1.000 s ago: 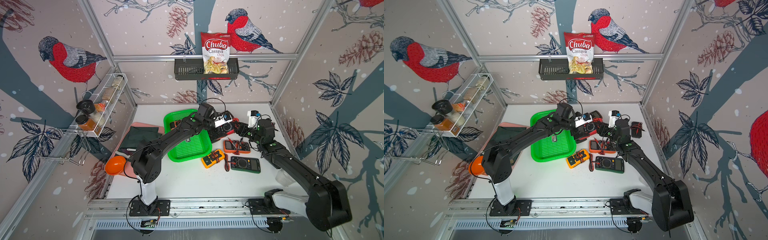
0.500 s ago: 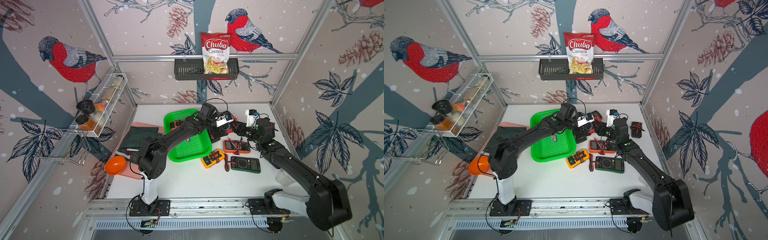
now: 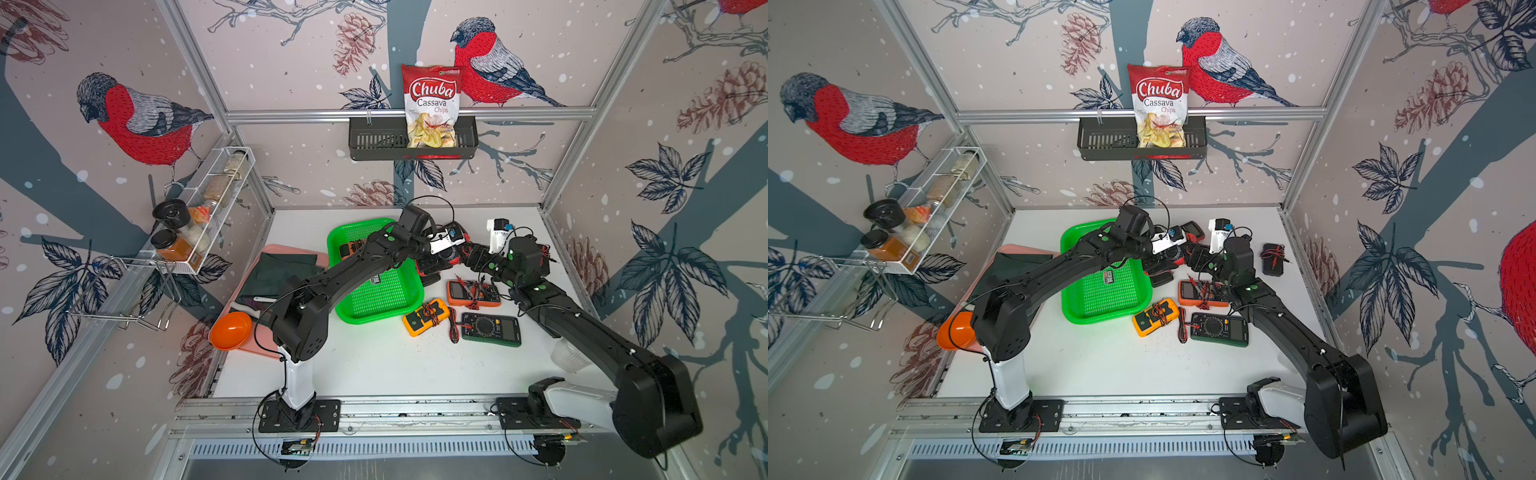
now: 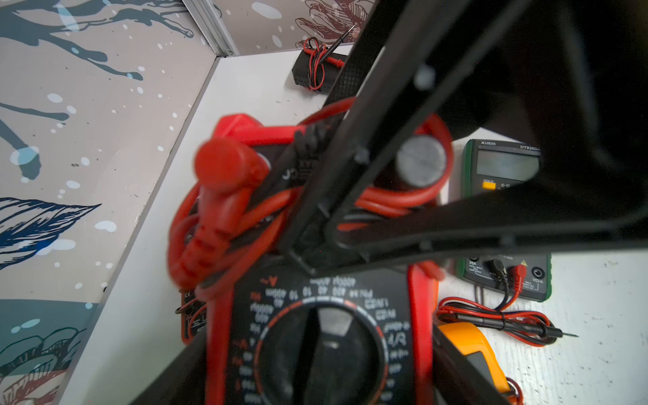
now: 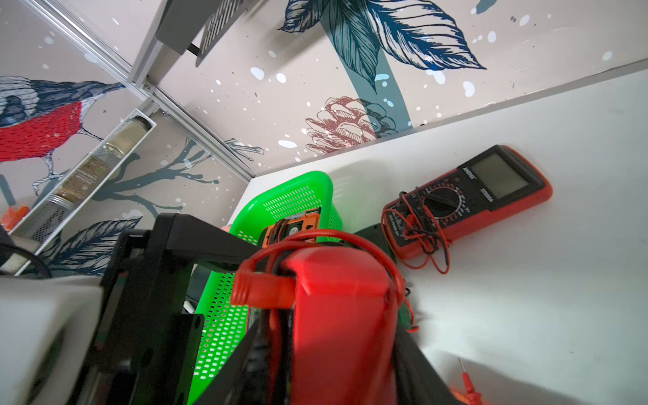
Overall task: Put the multimeter into the basket
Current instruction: Pick up the multimeter from the center of the board, then place the multimeter in the basket.
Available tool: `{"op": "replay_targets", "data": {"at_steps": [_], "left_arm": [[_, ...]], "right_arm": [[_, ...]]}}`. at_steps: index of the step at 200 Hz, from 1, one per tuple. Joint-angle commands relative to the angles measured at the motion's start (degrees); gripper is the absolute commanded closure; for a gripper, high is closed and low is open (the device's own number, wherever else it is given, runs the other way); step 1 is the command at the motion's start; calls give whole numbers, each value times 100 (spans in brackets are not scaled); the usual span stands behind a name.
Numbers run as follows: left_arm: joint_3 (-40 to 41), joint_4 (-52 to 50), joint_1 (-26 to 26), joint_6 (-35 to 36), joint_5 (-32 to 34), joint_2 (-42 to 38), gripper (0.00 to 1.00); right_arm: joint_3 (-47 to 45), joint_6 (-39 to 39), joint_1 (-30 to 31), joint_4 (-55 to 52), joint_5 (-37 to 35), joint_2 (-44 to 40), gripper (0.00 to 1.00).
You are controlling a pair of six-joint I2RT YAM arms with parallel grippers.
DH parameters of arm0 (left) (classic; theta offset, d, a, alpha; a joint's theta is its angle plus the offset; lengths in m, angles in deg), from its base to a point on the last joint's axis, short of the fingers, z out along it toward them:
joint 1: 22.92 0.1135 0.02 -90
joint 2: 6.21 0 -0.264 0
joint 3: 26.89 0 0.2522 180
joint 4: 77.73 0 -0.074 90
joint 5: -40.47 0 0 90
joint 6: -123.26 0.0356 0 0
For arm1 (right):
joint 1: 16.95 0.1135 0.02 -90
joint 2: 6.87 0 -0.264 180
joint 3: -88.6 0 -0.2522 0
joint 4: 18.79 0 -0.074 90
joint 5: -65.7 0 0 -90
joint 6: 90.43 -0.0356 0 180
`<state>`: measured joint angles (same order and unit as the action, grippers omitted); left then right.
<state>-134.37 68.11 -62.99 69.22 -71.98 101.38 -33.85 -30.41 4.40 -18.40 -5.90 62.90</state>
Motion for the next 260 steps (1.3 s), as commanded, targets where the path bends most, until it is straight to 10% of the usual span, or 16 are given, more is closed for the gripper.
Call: {"op": "replay_targets", "data": {"at_steps": [1,14,99,222,260], "left_arm": [[66,-151,150,317,172,-195,100],[79,-312,278,437,167,-313,100],[589,-2364,1535,1460,635,-980,100],[-255,-2962,1854,1211,1145,839,97],[-447,-2900,1850,1176,1504,1170,60]], "right_arm": [[35,-88,-7,482,175,-30,31],[53,-62,-1,457,185,-98,0],[-37,62,-28,-423,-1118,-1102,0],[-20,-38,-51,-831,-1681,-1195,0],[15,-19,-56,-826,-1672,-1136,0]]}}
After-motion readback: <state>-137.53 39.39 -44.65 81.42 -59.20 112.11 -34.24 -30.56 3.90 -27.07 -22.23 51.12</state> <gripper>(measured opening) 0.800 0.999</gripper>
